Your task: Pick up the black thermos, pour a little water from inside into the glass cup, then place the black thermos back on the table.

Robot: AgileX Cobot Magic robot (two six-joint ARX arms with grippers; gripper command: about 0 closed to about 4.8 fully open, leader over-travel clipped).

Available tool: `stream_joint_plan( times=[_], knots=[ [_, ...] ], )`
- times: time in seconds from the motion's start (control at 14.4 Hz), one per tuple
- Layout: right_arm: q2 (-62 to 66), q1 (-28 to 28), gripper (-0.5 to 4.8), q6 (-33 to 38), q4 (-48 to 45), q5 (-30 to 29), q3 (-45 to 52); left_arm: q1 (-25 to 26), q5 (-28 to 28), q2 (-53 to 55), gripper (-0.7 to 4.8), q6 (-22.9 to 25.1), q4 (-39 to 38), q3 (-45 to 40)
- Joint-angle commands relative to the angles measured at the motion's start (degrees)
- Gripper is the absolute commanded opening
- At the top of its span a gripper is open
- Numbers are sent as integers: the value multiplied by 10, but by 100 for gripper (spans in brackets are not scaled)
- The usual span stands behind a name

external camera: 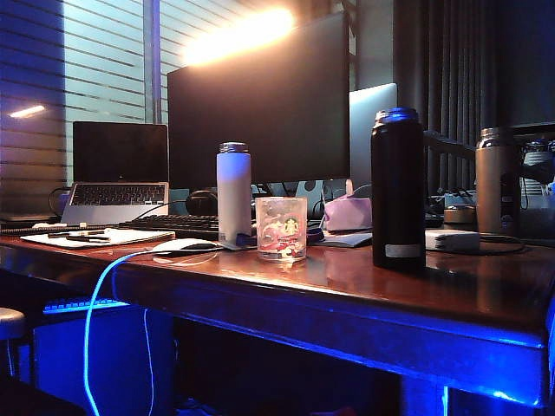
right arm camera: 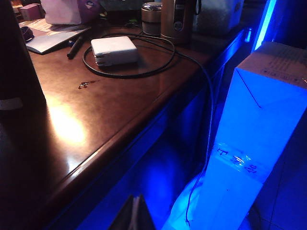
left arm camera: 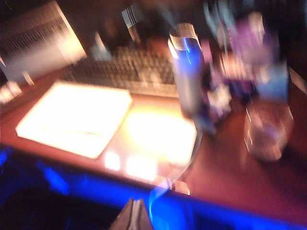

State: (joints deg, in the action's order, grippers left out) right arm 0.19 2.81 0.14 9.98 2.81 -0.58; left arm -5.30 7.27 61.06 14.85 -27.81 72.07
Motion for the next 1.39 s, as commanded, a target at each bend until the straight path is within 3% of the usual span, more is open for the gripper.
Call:
stream_joint_plan(
  times=[0.07, 0.21, 0.28, 0.56, 0.7, 0.97, 1.04, 1.18, 1.39],
  knots=[
    [-1, 0, -1, 1, -4, -2, 2, 24, 20, -84, -3, -66, 150, -141],
    [-1, 0, -1, 1, -4, -2, 2, 36, 20, -143, -3, -72, 181, -244],
    [-1, 0, -1, 1, -4, -2, 2, 40, 20, -196, -3, -79, 228, -334],
    [-1, -1, -1, 1, -4, -2, 2, 58, 3, -383, -3, -98, 342, -549],
    [-1, -1, -1, 1, -4, -2, 2, 70, -11, -478, -3, -111, 344, -622],
    [-1, -1, -1, 1, -4, -2, 2, 75, -10, -578, -3, -130, 318, -708],
    [-1, -1, -1, 1, -4, -2, 2, 75, -10, -587, -3, -138, 273, -718],
    [-1, -1, -1, 1, -4, -2, 2, 75, -11, -605, -3, -139, 191, -718],
    [-1, -1, -1, 1, -4, -2, 2, 74, -28, -610, -3, -143, 177, -718]
  ],
)
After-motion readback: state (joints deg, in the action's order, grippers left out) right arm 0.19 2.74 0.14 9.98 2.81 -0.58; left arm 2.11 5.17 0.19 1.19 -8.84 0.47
